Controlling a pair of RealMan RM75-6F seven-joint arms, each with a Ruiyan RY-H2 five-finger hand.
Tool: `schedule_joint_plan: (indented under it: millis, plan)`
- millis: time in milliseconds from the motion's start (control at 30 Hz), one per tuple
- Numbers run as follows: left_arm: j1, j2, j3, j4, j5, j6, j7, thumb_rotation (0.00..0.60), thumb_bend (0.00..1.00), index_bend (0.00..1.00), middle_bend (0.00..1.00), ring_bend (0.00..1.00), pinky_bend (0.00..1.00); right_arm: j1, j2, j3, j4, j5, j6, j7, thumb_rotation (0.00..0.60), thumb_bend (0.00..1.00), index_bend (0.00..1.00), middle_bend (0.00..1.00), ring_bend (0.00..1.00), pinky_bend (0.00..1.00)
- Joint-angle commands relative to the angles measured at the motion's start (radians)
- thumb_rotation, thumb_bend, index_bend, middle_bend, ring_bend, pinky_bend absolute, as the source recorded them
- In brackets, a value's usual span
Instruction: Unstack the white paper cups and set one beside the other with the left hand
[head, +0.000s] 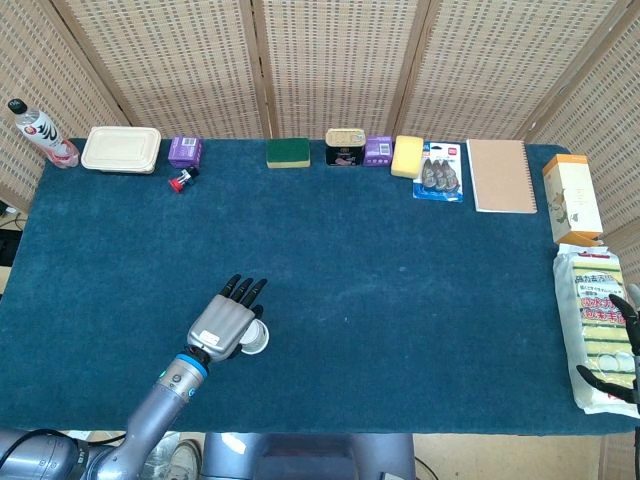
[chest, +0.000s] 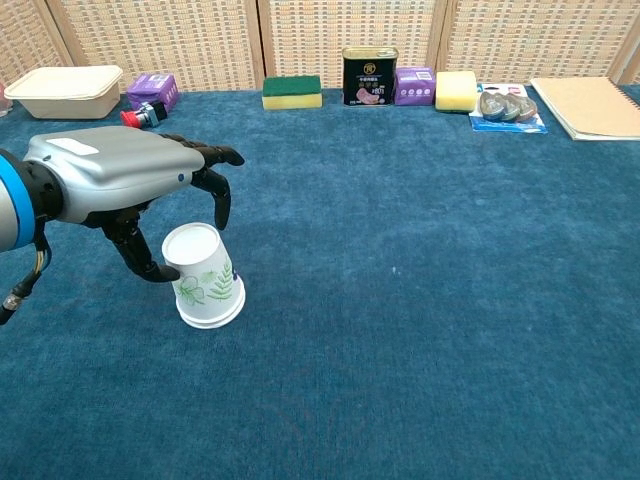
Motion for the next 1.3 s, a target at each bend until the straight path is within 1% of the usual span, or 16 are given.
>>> schedule_joint_plan:
  millis: [33, 200, 467, 733, 900, 1033, 1167, 1300]
  plan:
    - [-0.004, 0.001, 0.003, -0.003, -0.001, 0.007, 0.001, 0.6, 0.21, 0.36, 0.0, 0.0, 0.02, 0.0, 0.0, 0.0, 0.001, 0.0, 0.0, 0.002, 0.6, 0.0, 0.08, 0.0, 0.0, 0.0]
    - [-0.009, 0.003, 0.008, -0.01, 0.002, 0.022, 0.003, 0.6, 0.21, 0.39, 0.0, 0.0, 0.02, 0.0, 0.001, -0.001, 0.001, -0.001, -0.001, 0.003, 0.6, 0.0, 0.08, 0.0, 0.0, 0.0]
    - [-0.017, 0.01, 0.015, -0.026, 0.0, 0.044, 0.003, 0.6, 0.21, 0.4, 0.0, 0.0, 0.02, 0.0, 0.002, -0.001, 0.0, -0.001, -0.001, 0.005, 0.6, 0.0, 0.08, 0.0, 0.0, 0.0]
    - [-0.014, 0.065, 0.015, -0.108, 0.031, 0.088, 0.005, 0.6, 0.21, 0.4, 0.0, 0.0, 0.02, 0.002, 0.001, -0.003, 0.0, -0.002, -0.004, 0.003, 0.6, 0.0, 0.08, 0.0, 0.0, 0.0]
    - [0.001, 0.147, 0.014, -0.21, 0.085, 0.129, -0.009, 0.6, 0.21, 0.4, 0.0, 0.0, 0.02, 0.001, 0.001, -0.004, -0.001, -0.004, -0.002, 0.001, 0.6, 0.0, 0.08, 0.0, 0.0, 0.0]
    - [0.013, 0.203, 0.012, -0.254, 0.12, 0.136, -0.042, 0.6, 0.21, 0.4, 0.0, 0.0, 0.02, 0.002, 0.0, -0.005, -0.002, -0.006, -0.003, -0.002, 0.6, 0.0, 0.08, 0.0, 0.0, 0.0]
    - [0.04, 0.292, 0.003, -0.302, 0.168, 0.142, -0.122, 0.6, 0.21, 0.4, 0.0, 0.0, 0.02, 0.003, -0.002, -0.006, -0.003, -0.008, -0.005, -0.008, 0.6, 0.0, 0.08, 0.0, 0.0, 0.0]
    - [0.062, 0.368, 0.005, -0.302, 0.194, 0.129, -0.19, 0.6, 0.21, 0.4, 0.0, 0.0, 0.02, 0.004, -0.002, -0.008, -0.005, -0.01, -0.007, -0.012, 0.6, 0.0, 0.08, 0.0, 0.0, 0.0]
